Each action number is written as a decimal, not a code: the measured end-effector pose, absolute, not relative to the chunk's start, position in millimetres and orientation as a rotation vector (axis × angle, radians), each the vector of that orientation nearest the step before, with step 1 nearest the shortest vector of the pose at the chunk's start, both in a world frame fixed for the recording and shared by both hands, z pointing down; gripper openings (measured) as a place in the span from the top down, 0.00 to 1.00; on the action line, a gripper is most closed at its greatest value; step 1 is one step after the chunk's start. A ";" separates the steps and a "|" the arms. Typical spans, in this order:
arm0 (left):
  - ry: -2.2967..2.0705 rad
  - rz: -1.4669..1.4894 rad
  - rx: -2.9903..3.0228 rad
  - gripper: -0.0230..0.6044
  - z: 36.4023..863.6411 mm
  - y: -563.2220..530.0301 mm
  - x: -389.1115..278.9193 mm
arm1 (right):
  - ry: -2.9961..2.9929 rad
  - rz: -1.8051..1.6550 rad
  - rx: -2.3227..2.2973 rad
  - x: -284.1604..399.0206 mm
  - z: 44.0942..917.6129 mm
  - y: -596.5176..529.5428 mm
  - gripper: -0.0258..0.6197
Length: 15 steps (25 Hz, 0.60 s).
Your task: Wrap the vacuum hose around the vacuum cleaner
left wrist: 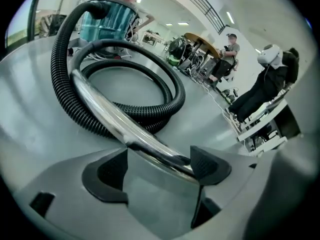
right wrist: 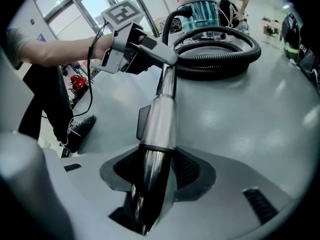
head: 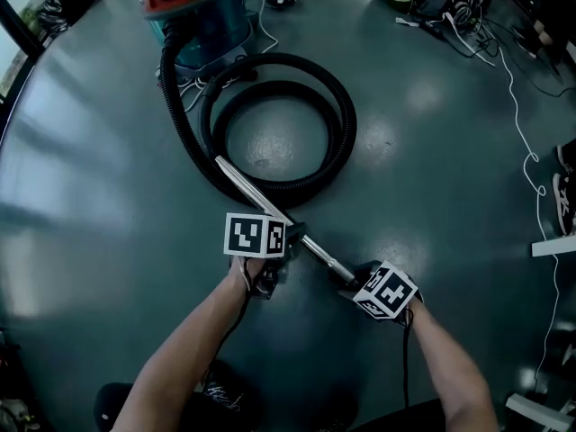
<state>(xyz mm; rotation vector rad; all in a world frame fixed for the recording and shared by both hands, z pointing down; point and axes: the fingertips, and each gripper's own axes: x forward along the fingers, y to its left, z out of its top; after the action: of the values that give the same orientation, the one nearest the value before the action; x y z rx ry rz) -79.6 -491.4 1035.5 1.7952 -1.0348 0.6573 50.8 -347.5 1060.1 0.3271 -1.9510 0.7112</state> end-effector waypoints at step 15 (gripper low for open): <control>-0.866 1.147 2.228 0.35 1030.0 -470.5 -70.0 | -1.880 0.293 0.413 81.5 1063.5 -416.8 0.69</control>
<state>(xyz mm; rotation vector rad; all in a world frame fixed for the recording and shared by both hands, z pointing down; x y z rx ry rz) -70.0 -470.5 1030.0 2.2284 -0.8664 1.1470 81.5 -416.8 1063.5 0.4127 -1.8805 0.2929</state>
